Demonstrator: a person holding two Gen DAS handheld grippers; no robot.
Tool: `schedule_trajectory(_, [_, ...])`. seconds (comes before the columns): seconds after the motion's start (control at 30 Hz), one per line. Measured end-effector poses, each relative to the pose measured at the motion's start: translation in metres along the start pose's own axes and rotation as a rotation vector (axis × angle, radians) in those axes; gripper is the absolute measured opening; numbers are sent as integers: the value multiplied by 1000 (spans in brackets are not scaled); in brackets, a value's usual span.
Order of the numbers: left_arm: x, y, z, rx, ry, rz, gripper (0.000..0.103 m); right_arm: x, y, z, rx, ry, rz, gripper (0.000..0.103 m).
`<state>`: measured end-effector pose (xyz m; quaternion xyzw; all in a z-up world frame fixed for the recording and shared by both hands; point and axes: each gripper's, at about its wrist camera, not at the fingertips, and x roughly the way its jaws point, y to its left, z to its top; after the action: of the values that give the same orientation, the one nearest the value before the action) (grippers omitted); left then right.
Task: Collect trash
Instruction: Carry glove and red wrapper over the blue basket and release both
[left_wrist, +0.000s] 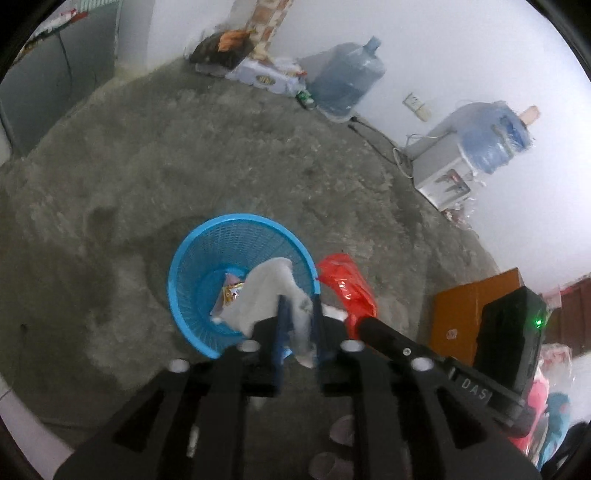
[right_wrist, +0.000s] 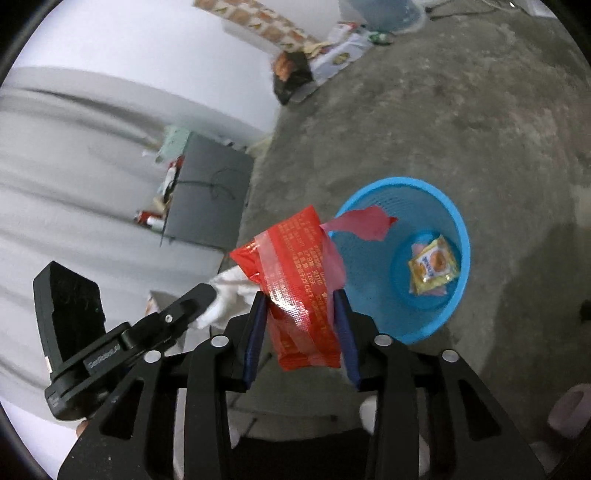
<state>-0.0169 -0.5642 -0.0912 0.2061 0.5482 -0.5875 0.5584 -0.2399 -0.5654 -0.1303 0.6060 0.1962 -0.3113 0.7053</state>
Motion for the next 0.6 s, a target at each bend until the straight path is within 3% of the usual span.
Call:
schedule_trajectory(0.03, [12,5,5,-29,15,12,45,10,-12,5,15,-4,-20,50])
schedule_trajectory(0.07, [19,8,9,-43,14,23,49,16,-17,7,22,1,-32,54])
schedule_trajectory(0.17, [26,14,9,-68,10,63,51,36,-38,8,71,34,-91,54])
schedule_trajectory(0.27, [16,11,4,-60,-19,39,56,31,-44,-2,103,29,-72,54])
schedule_trajectory(0.6, [-87,10,-20,-6,-181,9,63,-3,7,-25,-58,-35,-87,60])
